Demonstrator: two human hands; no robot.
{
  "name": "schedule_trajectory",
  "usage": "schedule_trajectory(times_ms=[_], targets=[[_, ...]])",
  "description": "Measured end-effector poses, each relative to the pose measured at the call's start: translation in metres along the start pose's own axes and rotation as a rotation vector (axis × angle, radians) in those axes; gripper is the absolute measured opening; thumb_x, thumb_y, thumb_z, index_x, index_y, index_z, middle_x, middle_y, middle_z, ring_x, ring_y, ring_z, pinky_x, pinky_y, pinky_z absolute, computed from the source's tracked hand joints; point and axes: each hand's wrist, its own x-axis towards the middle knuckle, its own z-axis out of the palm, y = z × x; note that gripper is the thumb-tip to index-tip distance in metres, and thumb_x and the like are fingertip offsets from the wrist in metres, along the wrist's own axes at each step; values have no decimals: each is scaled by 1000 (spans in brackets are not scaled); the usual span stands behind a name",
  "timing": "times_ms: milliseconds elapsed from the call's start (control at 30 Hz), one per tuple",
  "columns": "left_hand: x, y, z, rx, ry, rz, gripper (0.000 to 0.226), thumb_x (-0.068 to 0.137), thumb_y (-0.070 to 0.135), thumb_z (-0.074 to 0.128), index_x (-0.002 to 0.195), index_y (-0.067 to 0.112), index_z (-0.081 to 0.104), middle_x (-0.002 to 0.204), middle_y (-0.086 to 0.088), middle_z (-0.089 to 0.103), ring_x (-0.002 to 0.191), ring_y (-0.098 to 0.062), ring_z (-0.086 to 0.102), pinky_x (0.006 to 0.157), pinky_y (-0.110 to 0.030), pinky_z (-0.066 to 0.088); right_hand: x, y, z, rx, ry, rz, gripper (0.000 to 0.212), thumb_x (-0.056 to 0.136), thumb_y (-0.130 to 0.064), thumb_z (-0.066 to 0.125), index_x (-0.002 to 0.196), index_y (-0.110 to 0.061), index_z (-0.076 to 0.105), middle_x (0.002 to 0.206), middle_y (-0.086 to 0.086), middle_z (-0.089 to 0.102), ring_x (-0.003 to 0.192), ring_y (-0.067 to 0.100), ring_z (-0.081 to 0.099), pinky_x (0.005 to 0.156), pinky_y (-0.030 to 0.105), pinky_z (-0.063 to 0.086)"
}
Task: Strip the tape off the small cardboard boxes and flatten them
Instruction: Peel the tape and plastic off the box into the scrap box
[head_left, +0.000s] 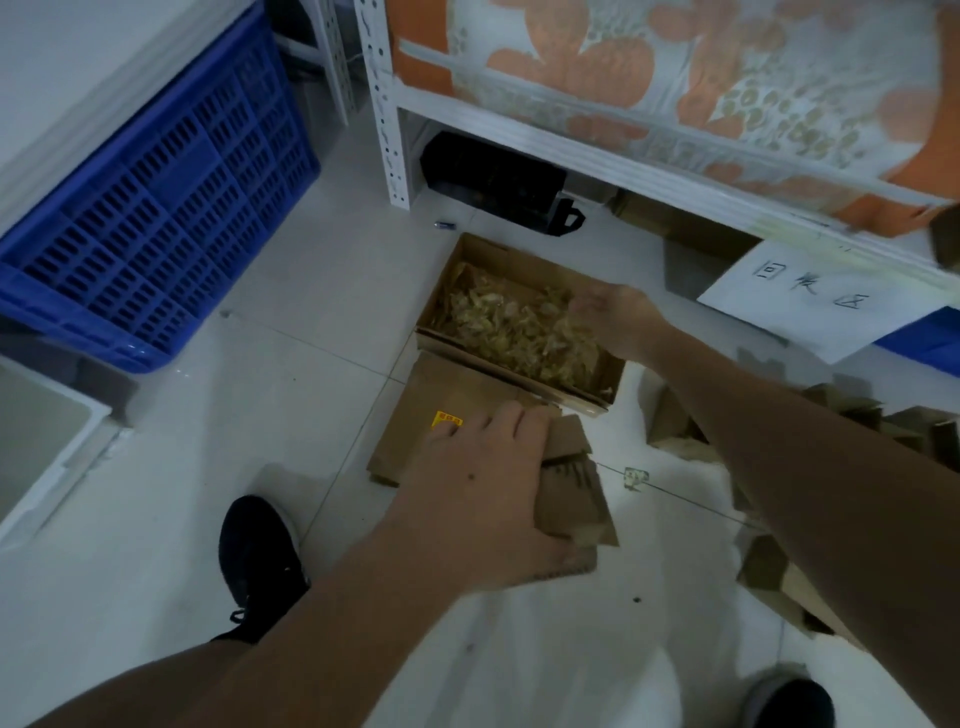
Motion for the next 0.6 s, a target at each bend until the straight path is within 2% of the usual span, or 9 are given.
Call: schedule_trajectory(times_ms=[100,200,300,367,467,567,600], targets=[[-2,7,-1,9,-11,-3,99,73,83,62,149,32,26,139,10,42,124,-14,46,106,-38,40,-67,-21,-27,-116,-6,-118,41,105,-42,51,141,-24,58,138,3,61,118,17,58,86,20,40],[-10,17,1,-4,5,9,97,69,80,70,145,31,34,131,6,39,120,-17,46,103,-40,45,-152,-44,-51,-98,-92,-233,53,98,-48,58,148,-32,49,144,-7,55,123,6,52,94,12,38],[-27,38,-6,-36,36,29,98,64,75,78,140,28,35,124,6,41,114,-16,49,98,-40,48,-239,-58,-60,-200,-291,-315,98,75,-60,76,158,-41,27,159,-13,37,138,9,42,113,26,37],[-45,57,-11,-96,79,40,101,62,72,83,135,22,35,122,5,48,109,-16,54,92,-40,51,-287,-55,-57,-291,-334,-335,123,66,-55,88,160,-41,11,162,-13,29,141,10,37,117,31,36],[-76,86,-14,-76,142,130,100,59,73,84,129,19,37,116,5,55,103,-18,59,87,-40,52,-342,-41,-51,-325,-223,-355,131,68,-43,92,162,-36,0,161,-6,32,141,15,37,116,27,33],[-102,110,-18,37,117,209,95,64,78,73,134,25,38,121,9,51,114,-15,53,99,-38,43,-392,-23,-56,-275,-110,-360,126,70,-44,91,163,-29,8,160,-2,35,140,12,35,109,7,22],[-110,115,-21,83,115,228,93,66,80,68,137,29,36,124,11,49,118,-14,51,103,-38,40,-407,-17,-60,-267,-66,-372,120,71,-44,90,162,-28,13,159,-2,37,138,10,35,109,5,21]])
